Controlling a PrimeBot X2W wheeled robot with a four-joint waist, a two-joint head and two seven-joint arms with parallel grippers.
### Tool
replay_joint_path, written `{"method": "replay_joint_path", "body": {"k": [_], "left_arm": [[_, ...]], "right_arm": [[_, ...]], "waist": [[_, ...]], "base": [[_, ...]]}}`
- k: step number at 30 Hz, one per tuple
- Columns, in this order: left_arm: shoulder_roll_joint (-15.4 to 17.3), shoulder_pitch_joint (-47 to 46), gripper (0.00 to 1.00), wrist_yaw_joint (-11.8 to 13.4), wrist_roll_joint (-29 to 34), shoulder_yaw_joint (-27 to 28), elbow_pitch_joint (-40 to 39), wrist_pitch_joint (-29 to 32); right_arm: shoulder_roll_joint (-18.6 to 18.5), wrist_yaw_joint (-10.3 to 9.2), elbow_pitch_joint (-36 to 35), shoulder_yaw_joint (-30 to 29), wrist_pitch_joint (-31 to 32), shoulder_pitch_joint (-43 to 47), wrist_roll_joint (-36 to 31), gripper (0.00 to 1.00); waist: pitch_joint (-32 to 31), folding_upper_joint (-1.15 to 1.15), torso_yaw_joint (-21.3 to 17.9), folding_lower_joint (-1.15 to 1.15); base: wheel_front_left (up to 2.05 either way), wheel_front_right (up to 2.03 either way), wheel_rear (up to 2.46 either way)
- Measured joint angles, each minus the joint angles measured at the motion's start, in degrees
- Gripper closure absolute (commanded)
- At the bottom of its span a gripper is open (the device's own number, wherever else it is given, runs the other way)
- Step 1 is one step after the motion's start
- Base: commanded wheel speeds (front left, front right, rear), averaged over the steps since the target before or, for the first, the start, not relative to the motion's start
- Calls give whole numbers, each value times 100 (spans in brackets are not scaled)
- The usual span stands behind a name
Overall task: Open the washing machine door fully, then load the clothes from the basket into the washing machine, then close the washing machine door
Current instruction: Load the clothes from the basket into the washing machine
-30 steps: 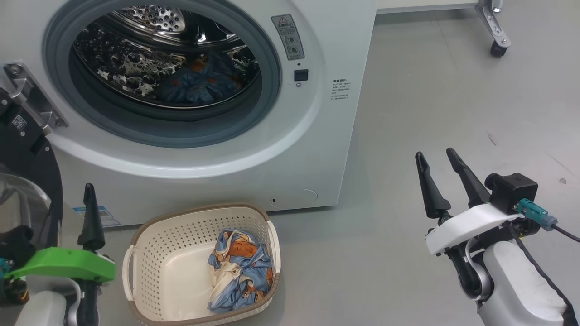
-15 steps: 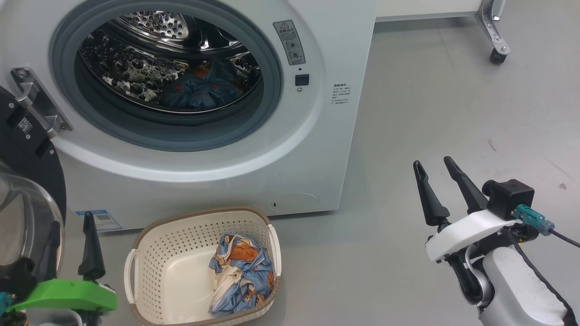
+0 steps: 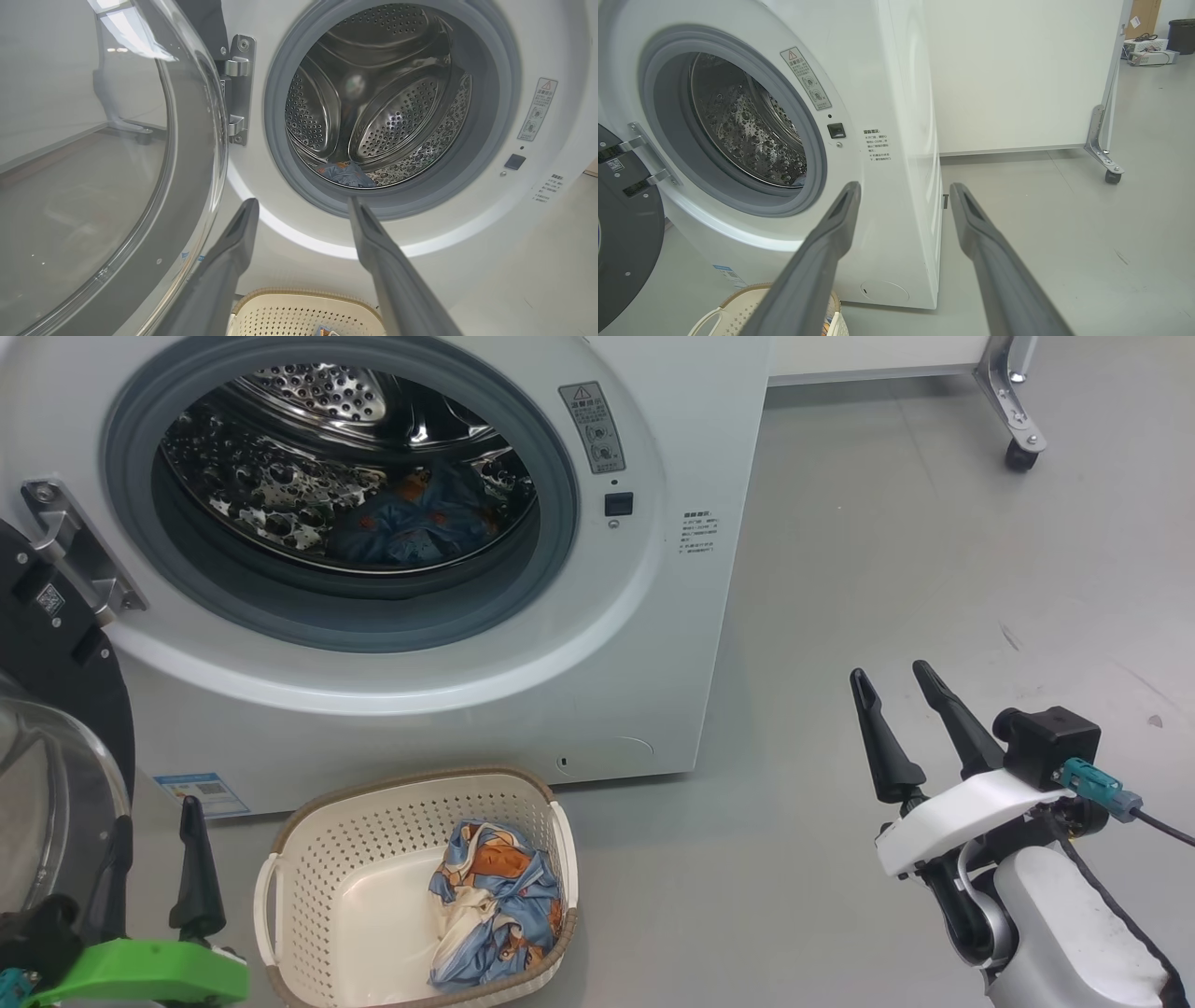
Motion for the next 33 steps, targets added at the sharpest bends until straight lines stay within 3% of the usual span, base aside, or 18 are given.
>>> {"method": "replay_joint_path", "body": {"k": [33], "left_arm": [[-16,229,0,156,40,80,-519,29]], "right_arm": [[9,0,-140,-8,0,-36,9,0]], "waist": [[524,0,-259,0]], "base": [[0,0,0]]}}
